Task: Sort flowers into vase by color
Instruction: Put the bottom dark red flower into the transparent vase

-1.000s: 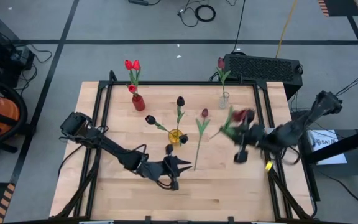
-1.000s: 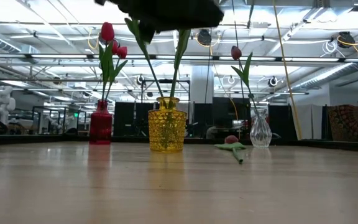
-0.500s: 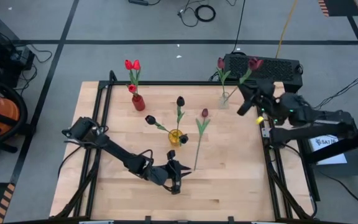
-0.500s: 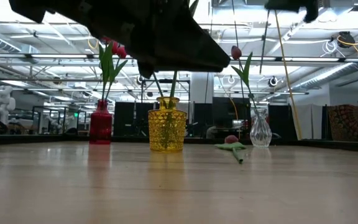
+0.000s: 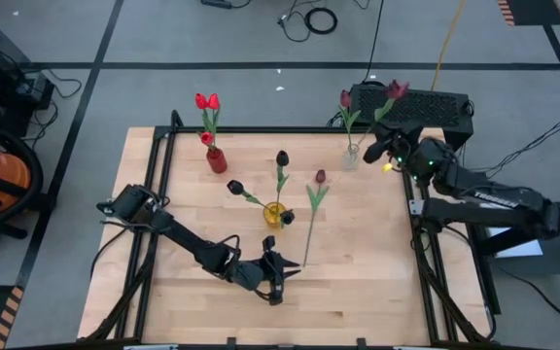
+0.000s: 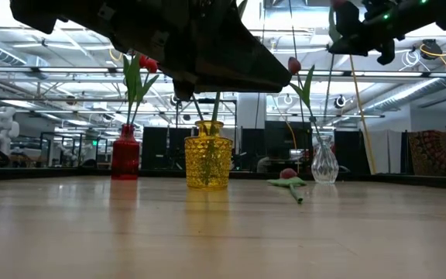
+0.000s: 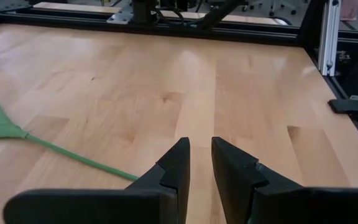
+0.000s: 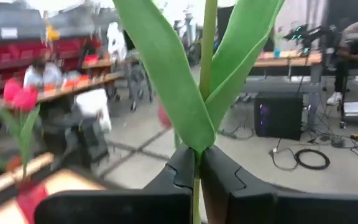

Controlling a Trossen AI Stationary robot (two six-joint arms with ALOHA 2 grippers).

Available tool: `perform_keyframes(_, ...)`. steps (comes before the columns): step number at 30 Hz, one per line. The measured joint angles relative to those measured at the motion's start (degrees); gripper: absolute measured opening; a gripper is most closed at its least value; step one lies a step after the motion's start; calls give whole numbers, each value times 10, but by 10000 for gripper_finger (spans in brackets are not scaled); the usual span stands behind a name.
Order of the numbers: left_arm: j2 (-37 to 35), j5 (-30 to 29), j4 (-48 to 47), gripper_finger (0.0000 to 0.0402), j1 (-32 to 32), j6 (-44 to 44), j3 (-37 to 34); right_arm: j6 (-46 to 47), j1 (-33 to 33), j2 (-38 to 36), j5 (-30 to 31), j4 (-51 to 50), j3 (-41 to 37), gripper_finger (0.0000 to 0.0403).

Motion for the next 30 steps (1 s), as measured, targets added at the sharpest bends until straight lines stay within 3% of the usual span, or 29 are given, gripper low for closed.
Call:
perform_keyframes(10,0,0,0,73,0,0,0,14,-59,42,0,41,-9,2)
perform_keyframes(30,0,0,0,73,0,0,0,41,-84,123,0,39,-9,15)
